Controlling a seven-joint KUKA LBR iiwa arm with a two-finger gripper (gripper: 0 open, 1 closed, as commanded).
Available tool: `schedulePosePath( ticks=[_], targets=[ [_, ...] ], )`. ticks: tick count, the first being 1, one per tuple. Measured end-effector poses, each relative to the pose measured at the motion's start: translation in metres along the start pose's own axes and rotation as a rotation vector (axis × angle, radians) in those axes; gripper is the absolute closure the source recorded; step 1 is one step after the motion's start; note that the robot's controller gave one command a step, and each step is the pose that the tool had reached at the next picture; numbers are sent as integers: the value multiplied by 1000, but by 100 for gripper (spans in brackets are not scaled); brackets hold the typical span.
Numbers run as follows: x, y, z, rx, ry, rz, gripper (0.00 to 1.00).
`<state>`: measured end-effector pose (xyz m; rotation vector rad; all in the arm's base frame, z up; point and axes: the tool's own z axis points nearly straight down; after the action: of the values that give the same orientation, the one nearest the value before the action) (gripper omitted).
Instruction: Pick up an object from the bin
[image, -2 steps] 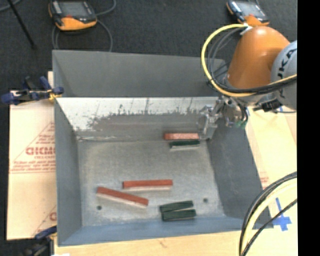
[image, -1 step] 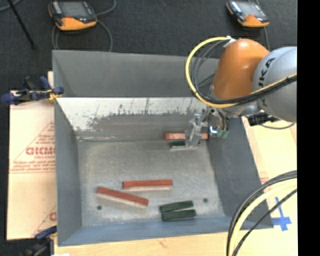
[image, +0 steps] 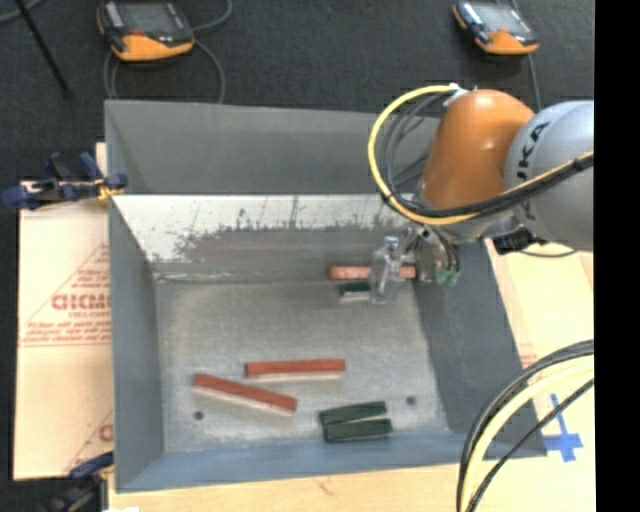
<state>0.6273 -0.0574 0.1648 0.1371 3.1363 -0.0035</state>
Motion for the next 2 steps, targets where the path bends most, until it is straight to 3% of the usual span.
schedulePosePath(
  ticks=[1,2],
  targets=[
    [-11,2,17,0,-4,-110,100],
    [-16,12,11,0,-5,-226,100]
  ],
)
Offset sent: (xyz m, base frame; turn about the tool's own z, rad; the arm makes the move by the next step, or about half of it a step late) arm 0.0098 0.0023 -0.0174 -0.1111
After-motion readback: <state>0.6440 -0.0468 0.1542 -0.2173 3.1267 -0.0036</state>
